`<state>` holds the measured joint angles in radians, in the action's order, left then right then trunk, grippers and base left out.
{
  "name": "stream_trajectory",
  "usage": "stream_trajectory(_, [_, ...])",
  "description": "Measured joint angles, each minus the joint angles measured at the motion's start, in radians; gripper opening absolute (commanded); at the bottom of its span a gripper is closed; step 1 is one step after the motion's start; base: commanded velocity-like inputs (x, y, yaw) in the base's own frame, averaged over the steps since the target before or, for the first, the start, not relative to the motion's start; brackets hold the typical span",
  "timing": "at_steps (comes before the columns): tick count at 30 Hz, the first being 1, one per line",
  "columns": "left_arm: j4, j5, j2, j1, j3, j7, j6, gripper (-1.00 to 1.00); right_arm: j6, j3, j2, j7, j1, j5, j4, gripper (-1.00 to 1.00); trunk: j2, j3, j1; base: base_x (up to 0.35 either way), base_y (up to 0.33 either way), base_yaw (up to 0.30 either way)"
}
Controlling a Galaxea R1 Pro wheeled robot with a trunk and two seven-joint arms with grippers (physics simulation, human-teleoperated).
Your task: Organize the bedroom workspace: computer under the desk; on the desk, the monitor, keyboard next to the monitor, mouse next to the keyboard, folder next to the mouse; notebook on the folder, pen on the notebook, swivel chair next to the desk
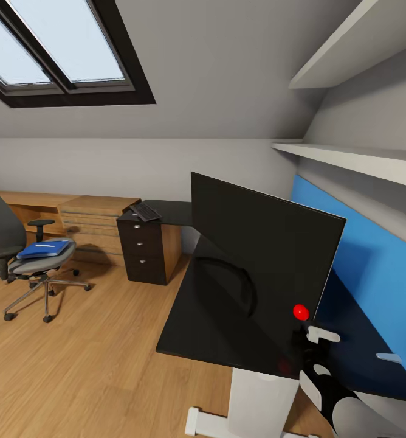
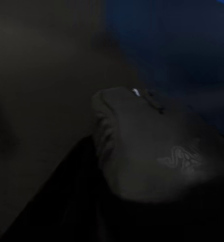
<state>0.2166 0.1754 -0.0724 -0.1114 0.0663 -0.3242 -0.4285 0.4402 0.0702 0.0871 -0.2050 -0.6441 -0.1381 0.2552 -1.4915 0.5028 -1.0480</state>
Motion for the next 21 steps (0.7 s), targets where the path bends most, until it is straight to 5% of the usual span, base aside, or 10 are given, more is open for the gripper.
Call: stream_trajectory(21, [0.000, 0.000, 0.000, 0.000, 0.000, 0.000, -0.001, 1.00, -0.001, -0.001, -0.002, -0.004, 0.000, 0.001, 0.001, -1.00, 0.000, 0.000, -0.001, -0.249, 0.185, 0.000])
